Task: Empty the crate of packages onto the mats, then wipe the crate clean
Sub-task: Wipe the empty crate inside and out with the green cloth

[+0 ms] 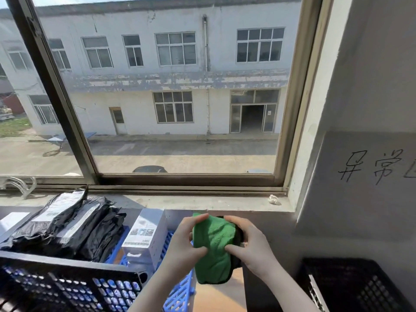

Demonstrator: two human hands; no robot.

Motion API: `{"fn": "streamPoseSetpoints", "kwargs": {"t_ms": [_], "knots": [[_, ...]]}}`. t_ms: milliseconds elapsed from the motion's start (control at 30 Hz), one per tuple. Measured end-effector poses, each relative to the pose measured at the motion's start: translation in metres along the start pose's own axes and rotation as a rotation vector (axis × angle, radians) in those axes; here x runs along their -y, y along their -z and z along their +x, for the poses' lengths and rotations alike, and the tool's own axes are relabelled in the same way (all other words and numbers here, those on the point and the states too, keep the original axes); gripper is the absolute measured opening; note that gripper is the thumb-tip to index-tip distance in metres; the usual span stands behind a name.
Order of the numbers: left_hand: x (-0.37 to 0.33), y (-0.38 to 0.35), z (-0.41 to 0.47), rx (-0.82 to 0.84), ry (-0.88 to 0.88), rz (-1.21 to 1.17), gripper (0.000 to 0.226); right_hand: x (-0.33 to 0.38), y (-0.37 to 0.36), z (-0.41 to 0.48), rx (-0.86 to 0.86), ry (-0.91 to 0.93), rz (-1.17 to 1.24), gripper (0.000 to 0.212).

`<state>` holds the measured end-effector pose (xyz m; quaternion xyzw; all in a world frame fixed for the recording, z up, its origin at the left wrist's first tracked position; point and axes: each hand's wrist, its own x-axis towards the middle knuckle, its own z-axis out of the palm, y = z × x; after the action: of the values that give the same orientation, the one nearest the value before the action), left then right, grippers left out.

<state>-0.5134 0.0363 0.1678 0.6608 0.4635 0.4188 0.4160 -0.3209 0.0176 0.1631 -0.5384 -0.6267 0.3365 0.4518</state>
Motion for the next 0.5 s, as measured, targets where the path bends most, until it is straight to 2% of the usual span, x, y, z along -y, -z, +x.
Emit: {"fn": "streamPoseSetpoints", "kwargs": {"t_ms": [133,267,333,433,500], "knots": [[0.003,0.003,0.007,-0.022,-0.01,0.209,0.067,0.0,-0.004,0.006,-0.069,0.05,-0.336,0.05],[0.007,0.005,0.019,-0.063,-0.03,0.407,0.024,-0.006,-0.004,0.008,-0.105,-0.012,-0.532,0.024],[0.012,0.006,0.026,-0.058,0.015,0.396,0.013,-0.009,0.0,0.011,-0.12,-0.105,-0.43,0.017],[0.02,0.001,0.036,0.032,0.159,0.178,0.015,-0.009,0.006,0.018,-0.066,-0.281,0.013,0.009],[0.027,-0.005,0.042,0.073,0.216,0.064,0.02,-0.017,0.008,0.023,-0.041,-0.295,0.071,0.013]]}}
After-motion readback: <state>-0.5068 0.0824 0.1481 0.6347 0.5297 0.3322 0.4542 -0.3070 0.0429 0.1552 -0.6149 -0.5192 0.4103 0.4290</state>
